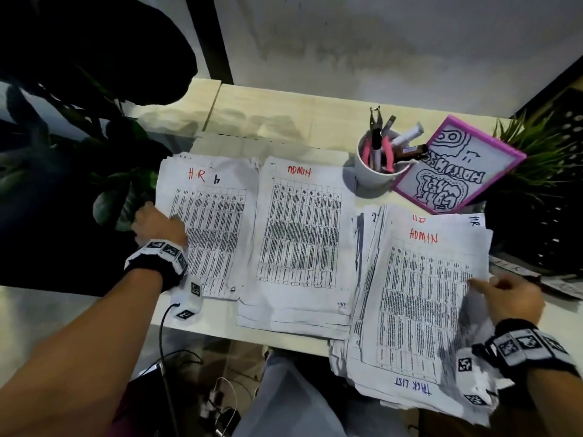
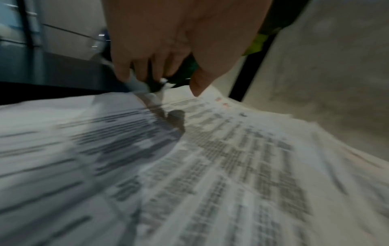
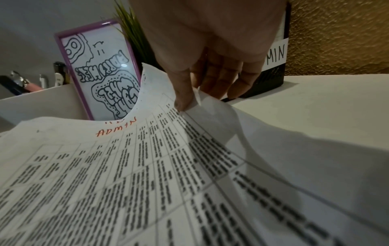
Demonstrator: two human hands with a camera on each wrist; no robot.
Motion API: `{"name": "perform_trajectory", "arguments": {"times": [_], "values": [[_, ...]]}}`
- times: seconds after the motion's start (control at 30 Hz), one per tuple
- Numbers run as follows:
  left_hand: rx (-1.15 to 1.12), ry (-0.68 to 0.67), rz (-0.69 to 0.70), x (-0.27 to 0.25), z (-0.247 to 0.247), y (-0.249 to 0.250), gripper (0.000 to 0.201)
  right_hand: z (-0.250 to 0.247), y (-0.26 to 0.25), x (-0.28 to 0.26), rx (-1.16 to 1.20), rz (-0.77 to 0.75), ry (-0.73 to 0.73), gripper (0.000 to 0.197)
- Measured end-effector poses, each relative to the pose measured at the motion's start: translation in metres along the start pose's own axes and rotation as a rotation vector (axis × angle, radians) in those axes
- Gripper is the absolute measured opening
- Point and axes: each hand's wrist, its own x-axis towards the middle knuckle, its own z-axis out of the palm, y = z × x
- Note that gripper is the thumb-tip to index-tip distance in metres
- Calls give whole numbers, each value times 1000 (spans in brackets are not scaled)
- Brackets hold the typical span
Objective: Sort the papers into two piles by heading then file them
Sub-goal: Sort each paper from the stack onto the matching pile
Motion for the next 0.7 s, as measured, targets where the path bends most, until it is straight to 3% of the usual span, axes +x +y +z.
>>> {"name": "perform_trajectory", "arguments": {"times": [0.1,0.23,0.3,0.4,0.5,0.53,0.6,0.7], "values": [[-80,8,270,-40,5,42,60,-3,2,4,-3,-59,-32,21],[-272,-197,671,-122,33,106,51,-10,4,6,-28,-152,-39,20],[-370,-333,781,-165,47,133,48,-16,3,6,-38,-236,-26,18],[-471,-534,806,-212,71,165,38,-23,-1,2,6,-270,-1,21],[-379,-620,825,-243,93,182,34,-27,4,3,98,-265,57,21],[-325,-644,809,-250,99,184,35,-28,5,3,190,-232,57,30],[-198,-645,755,-262,112,184,35,-33,9,4,411,-141,39,57],[-32,-564,701,-272,126,180,38,-46,13,3,594,-33,-16,54]]}}
